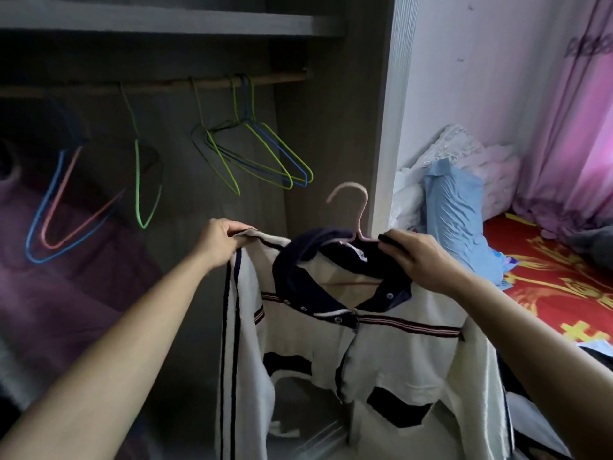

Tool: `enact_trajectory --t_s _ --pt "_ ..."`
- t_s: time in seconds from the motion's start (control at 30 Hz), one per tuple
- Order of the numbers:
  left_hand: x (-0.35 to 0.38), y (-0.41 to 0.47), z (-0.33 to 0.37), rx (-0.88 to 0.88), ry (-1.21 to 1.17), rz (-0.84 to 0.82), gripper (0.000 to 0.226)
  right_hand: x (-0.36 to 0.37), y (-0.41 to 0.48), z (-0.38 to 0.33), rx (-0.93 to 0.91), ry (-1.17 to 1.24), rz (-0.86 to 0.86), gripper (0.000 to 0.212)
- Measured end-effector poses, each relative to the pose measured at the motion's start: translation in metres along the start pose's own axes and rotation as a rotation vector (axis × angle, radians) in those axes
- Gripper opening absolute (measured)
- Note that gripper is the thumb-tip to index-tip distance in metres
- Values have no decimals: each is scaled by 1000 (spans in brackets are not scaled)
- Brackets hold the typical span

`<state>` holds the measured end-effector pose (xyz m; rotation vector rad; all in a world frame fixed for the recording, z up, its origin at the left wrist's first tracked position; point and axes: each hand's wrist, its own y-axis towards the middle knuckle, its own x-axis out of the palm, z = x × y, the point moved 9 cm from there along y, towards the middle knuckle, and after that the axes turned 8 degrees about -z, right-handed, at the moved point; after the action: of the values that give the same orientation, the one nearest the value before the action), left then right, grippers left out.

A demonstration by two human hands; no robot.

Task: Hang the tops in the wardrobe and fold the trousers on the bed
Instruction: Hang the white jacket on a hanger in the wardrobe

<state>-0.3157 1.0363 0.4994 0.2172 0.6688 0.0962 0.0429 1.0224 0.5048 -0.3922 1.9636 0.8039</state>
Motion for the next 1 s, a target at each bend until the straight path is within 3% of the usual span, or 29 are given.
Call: enact_trajectory --t_s 0.07,0.2,0.3,0.37,0.5,0.63,0.7,0.8,0.87,0.93,1.0 --pt "-5 4 1 -4 131 -61 8 -17 4 -5 -4 59 164 17" --pt "-33 -13 9 -2 197 163 21 -32 18 -5 72 154 274 22" --pt "-5 -23 2 32 122 -127 14 -35 25 -9 85 148 331 20" --pt "-3 -31 -8 -9 -9 -230 13 -31 33 -20 32 150 253 20" --pt "-13 -38 -19 -51 -354 -192 24 -11 47 -31 2 45 -76 24" --pt "0 -26 -6 -86 -492 -241 30 5 57 -59 -55 100 -159 22" --pt "-9 -14 -4 -79 -380 -186 29 -7 62 -69 -77 138 -8 21" --pt "-39 -4 3 88 -73 41 20 -43 61 -54 29 233 334 17" --pt "-33 -10 15 194 -76 9 32 -43 62 -43 116 281 354 17" --pt "-14 -15 17 211 92 -44 48 -28 66 -33 199 301 278 21" --pt "-11 -22 15 259 238 85 51 -21 67 -20 278 298 286 29"
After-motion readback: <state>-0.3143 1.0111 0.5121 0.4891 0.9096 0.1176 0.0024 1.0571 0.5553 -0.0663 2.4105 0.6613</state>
